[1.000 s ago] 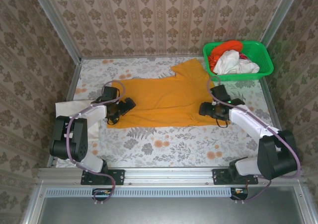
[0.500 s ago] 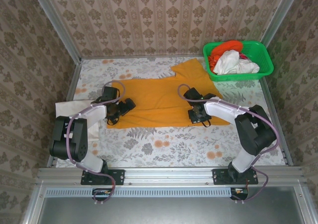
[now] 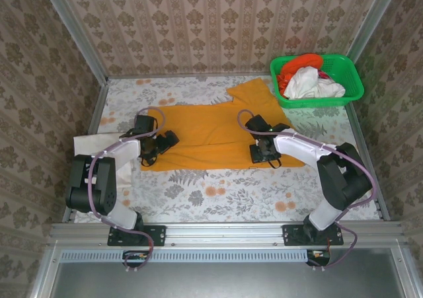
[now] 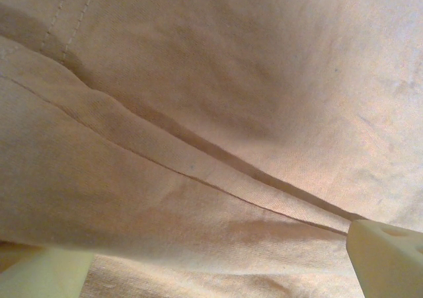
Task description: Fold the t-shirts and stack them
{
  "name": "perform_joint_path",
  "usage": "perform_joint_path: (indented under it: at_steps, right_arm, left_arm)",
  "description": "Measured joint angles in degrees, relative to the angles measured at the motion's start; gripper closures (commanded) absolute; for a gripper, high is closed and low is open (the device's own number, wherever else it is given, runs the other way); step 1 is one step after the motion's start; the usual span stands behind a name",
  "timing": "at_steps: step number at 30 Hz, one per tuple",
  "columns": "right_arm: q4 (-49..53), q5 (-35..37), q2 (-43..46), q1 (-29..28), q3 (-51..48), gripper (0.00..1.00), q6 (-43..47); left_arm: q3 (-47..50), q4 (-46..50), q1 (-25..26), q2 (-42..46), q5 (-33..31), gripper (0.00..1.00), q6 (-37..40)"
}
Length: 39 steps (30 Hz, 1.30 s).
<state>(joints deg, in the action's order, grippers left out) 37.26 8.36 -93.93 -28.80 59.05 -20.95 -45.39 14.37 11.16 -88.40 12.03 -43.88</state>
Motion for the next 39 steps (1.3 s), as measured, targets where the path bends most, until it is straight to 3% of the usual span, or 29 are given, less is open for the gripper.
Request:
perform_joint_path:
  at_steps: [5, 9, 13, 29, 31, 32, 36, 39]
  right_arm:
    - [-0.6, -0.9, -1.1, -0.1, -0.8, 0.64, -0.1]
    - [-0.9, -0.9, -2.8, -0.1, -0.9, 0.87, -0.4]
    - [-0.9, -0.9, -2.7, -0.1, -0.8, 1.00, -0.5]
    - [0.0, -8.5, -0.9, -3.7, 4.2, 1.00, -3.0]
    - [-0.4, -8.9, -1.6, -4.2, 4.8, 0.97, -3.1]
    - [-0.6, -8.9, -2.0, -4.4, 4.9, 0.91, -3.2]
    - [-0.8, -8.9, -3.6, -4.5, 5.0, 0.47, -3.5]
    - [-1.1, -8.4, -3.2, -4.4, 5.0, 0.36, -3.4]
  left_arm:
    - [0.0, 0.0, 0.0, 0.0, 0.1, 0.00, 0.0]
    - [0.0, 0.0, 0.0, 0.0, 0.2, 0.00, 0.1]
    - [0.0, 0.0, -0.1, 0.0, 0.2, 0.00, 0.2]
    - [0.0, -0.1, -0.4, 0.0, 0.4, 0.00, 0.2]
    - [0.0, -0.2, -0.4, 0.0, 0.4, 0.00, 0.2]
    - [0.0, -0.2, -0.4, 0.0, 0.4, 0.00, 0.2]
    - [0.0, -0.2, -0.4, 0.0, 0.4, 0.00, 0.3]
    - [0.0, -0.2, -0.4, 0.0, 0.4, 0.00, 0.7]
